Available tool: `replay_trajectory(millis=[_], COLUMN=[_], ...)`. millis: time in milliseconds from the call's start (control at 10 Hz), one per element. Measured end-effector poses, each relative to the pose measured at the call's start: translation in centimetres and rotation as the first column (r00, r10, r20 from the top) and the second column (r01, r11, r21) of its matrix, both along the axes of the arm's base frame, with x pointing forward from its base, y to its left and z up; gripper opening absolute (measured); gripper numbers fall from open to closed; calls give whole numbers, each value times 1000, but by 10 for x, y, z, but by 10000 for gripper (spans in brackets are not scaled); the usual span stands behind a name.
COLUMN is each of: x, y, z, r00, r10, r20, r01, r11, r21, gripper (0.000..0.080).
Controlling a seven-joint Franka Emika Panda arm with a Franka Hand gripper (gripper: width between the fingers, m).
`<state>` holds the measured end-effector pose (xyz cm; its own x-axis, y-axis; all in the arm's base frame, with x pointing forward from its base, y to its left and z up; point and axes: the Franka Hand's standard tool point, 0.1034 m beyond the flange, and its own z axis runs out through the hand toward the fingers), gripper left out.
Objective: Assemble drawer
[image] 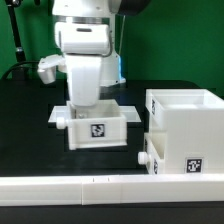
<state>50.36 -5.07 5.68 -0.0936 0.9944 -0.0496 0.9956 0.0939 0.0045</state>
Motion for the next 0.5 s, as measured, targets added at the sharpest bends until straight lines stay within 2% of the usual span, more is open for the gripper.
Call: replay_trajectory(millis=[100,300,500], x=[4,3,4], y=[9,7,12], z=[-1,-1,-3], r00=[1000,1000,1000], r10=[-16,-14,-12], r20=[4,2,-2], r01=[16,14,11], r11=[1000,1000,1000], r21=[-18,-18,-16], gripper=[44,44,44])
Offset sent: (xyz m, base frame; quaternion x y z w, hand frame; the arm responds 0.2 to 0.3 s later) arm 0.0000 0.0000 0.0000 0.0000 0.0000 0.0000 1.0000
